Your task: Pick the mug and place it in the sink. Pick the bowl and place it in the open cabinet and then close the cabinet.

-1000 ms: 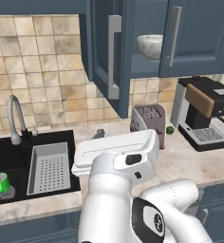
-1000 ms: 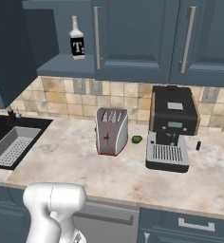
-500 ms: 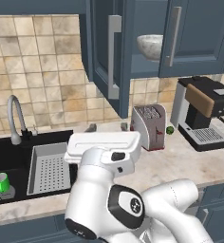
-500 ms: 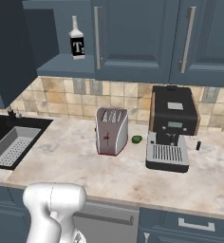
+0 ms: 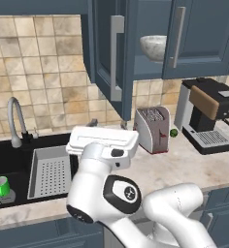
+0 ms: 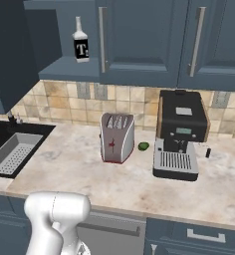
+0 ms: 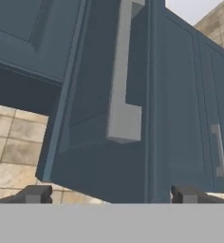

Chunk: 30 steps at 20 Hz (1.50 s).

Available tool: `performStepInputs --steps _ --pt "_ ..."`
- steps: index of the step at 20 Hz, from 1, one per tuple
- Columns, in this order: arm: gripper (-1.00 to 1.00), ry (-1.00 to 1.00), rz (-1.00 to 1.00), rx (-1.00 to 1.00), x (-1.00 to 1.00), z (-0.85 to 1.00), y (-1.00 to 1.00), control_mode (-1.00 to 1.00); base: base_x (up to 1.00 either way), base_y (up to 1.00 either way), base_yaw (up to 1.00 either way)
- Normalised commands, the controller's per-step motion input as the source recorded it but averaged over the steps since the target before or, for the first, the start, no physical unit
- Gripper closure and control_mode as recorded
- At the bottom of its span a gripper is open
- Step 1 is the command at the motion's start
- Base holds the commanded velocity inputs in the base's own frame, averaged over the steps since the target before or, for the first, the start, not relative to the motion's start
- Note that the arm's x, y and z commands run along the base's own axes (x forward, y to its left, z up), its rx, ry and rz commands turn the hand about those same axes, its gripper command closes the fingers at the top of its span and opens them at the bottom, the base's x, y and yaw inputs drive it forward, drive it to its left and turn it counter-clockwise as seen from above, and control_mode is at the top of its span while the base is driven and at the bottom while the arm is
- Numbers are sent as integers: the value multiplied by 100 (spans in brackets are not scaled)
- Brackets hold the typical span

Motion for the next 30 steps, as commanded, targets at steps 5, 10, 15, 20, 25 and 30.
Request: performStepInputs --steps 5,10,15,20,25,30 --pt "-100 -10 -7 2 14 0 -6 -100 0 0 0" --pt "-100 -9 -9 0 22 0 -11 -100 0 0 0" --pt "-100 -10 -13 0 8 0 -16 -100 0 0 0" --pt "-100 -2 -15 7 0 0 -23 -100 0 0 0" --pt "-100 0 -15 8 0 0 -26 -100 0 0 0" --pt "-100 0 -16 8 0 0 -36 -100 0 0 0"
